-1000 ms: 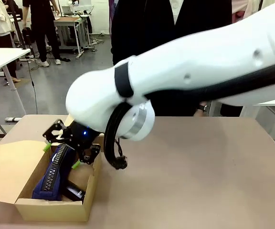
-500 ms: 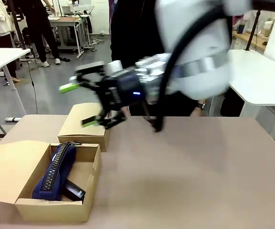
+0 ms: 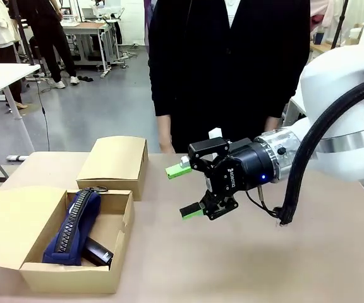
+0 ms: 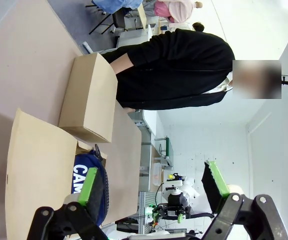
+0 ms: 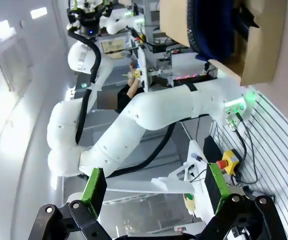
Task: Place items inside the box.
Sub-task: Pick up a Pencil pouch or Stapler and place it inside the Mailer Box closest to the robot.
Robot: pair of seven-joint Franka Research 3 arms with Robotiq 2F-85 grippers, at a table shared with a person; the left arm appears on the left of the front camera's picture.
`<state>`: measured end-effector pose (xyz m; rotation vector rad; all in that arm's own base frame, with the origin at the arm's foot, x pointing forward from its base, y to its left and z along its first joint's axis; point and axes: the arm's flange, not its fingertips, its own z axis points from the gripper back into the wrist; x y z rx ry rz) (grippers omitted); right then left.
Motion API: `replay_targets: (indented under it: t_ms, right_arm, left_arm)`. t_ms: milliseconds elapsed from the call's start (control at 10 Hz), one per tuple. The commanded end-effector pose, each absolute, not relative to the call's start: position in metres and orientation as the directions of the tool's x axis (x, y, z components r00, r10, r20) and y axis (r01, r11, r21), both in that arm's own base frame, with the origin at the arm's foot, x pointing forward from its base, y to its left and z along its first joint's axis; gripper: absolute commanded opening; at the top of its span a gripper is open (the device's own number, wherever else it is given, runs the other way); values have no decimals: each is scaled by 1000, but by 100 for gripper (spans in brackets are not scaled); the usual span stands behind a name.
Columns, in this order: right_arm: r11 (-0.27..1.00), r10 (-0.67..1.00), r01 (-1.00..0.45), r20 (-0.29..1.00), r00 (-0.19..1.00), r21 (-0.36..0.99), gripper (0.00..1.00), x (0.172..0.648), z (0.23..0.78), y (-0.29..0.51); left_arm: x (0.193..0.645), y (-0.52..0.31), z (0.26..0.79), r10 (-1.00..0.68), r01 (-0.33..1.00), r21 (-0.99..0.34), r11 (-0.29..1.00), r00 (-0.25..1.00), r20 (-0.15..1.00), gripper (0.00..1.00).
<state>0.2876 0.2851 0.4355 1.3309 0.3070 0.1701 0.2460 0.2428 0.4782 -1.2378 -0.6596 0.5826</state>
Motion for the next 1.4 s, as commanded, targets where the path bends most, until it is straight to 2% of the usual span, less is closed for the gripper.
replay_targets:
  t_ms: [0,100,200,300,600,800,1000,1100,1200,1300]
  right_arm:
    - [193,303,45,-103,947,980,100,290,452,292]
    - [233,295,53,-122,948,971,100,288,436,285]
    - [170,283,47,-94,954,984,100,303,444,275]
    - [72,239,72,-87,967,995,100,323,458,241]
    - [8,254,30,-31,967,1000,100,343,476,96]
    - [-47,305,20,-5,952,999,100,317,478,-6]
    - [-169,164,-17,46,985,985,100,285,469,-92]
    - [-230,80,-51,71,994,972,100,275,460,-112]
    - [-224,-64,-70,57,996,972,100,280,449,-106]
    - [-170,127,8,14,992,985,100,269,471,-99]
  left_arm:
    - [246,243,479,719,-18,-974,227,678,155,100]
    - [246,243,479,719,-18,-974,227,678,155,100]
    - [246,243,479,719,-18,-974,227,678,155,100]
    - [246,243,479,719,-18,-974,227,678,155,100]
    - [246,243,479,719,-18,-974,227,678,155,100]
    - [246,243,479,719,-18,-974,227,678,155,100]
    - [246,243,479,719,-18,-974,227,678,155,100]
    - [246,243,479,719,-18,-974,227,678,155,100]
    - [246,243,479,719,-18,-974,227,678,155,100]
    - [246,243,479,719,-18,-974,227,678,155,100]
